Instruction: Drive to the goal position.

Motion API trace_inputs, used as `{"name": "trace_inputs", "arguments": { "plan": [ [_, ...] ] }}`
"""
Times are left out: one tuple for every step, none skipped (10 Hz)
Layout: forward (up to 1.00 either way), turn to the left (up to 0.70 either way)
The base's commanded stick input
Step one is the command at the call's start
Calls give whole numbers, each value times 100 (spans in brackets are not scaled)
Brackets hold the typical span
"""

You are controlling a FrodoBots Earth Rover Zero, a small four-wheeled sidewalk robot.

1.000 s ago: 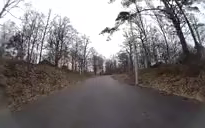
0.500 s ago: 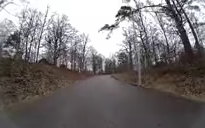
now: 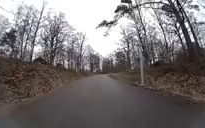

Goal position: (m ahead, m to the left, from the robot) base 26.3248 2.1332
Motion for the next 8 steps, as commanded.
{"name": "trace_inputs", "arguments": {
  "plan": [
    [100,0],
    [100,0],
    [100,0],
    [100,0],
    [100,0],
    [100,0],
    [100,0],
    [100,33]
  ]
}}
